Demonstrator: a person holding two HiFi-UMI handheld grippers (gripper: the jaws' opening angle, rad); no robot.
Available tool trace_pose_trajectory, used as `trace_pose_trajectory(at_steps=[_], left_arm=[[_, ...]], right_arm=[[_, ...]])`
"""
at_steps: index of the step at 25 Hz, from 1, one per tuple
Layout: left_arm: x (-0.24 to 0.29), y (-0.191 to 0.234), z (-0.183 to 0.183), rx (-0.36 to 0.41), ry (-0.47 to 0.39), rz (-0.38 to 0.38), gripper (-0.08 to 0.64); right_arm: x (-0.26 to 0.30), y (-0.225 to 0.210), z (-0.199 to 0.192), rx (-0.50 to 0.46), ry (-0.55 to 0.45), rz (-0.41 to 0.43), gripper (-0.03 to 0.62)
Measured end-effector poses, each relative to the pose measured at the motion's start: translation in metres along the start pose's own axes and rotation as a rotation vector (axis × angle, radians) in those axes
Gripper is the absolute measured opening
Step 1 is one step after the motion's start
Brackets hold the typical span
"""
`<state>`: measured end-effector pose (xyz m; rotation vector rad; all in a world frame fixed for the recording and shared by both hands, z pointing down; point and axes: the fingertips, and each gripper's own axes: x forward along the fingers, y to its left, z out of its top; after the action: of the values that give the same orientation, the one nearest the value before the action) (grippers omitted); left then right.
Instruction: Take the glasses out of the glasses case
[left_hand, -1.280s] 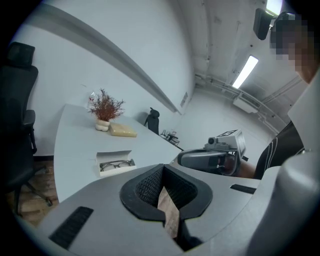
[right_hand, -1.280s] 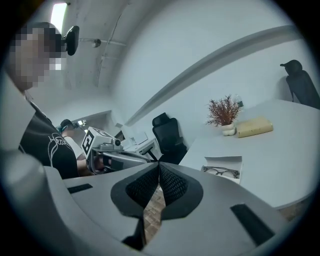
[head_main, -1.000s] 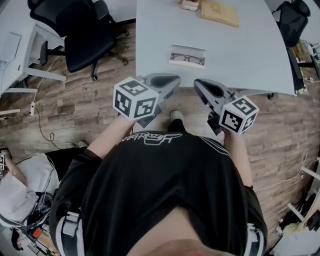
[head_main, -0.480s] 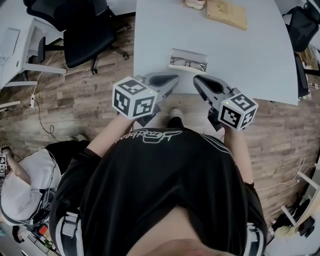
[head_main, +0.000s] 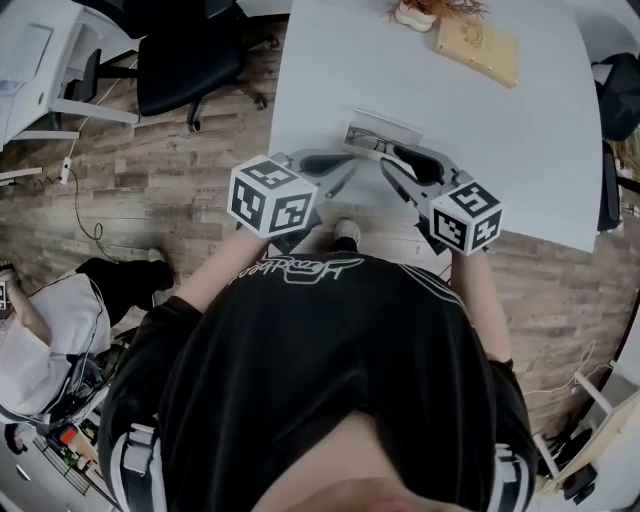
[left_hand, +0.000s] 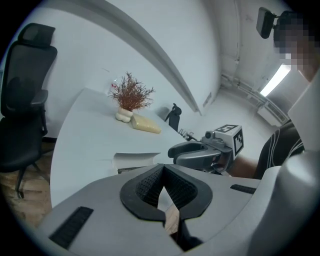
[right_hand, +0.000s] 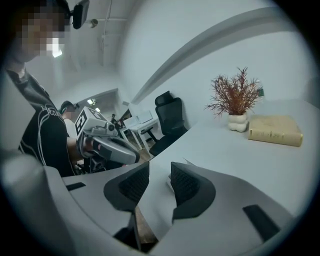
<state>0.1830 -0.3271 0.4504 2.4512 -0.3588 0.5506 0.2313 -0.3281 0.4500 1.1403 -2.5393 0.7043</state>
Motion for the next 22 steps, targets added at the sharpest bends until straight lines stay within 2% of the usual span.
trace_pose_trajectory(at_steps=[9,13,17,22], left_arm=[[0.007,0.019,0.007,-0.042,-0.023,0.069,0.008],[0.005,0.027,0.002,-0.067,-0.022,0.089,0.008],[0.005,0.035,-0.001,-0.089,-0.023,0.104,0.008],[0.003,0.039,0.000,-0.098,-0.049,0.114,0.008]], right_arm=[[0.031,-0.037,-0.031,-0.206,0.219,-0.017,0.104],[0.043,-0.047,-0.042,-0.229,0.277,-0.029,0.104],[0.054,-0.054,-0.048,-0.352,0.349,-0.057,0.104],[0.062,-0.060,-0.058,-0.434,0.414,-0.064,0.104]])
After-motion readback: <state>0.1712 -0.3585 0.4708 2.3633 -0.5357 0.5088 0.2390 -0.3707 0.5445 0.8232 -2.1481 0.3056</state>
